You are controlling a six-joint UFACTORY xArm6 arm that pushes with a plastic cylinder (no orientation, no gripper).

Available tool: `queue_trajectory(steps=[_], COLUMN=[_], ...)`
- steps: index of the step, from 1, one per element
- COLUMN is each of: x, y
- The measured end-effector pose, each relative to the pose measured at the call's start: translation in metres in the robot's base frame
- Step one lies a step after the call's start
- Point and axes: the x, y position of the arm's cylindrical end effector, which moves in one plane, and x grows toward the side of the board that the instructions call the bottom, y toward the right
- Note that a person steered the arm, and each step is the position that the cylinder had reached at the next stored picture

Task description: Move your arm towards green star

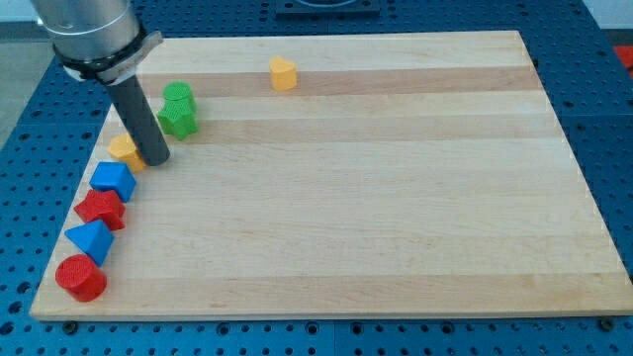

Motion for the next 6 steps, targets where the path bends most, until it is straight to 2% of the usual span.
queue_trajectory(steps=[2,3,4,6], x=[0.000,-0.006,-0.023,-0.058], y=[0.015,0.052,0.073,0.077])
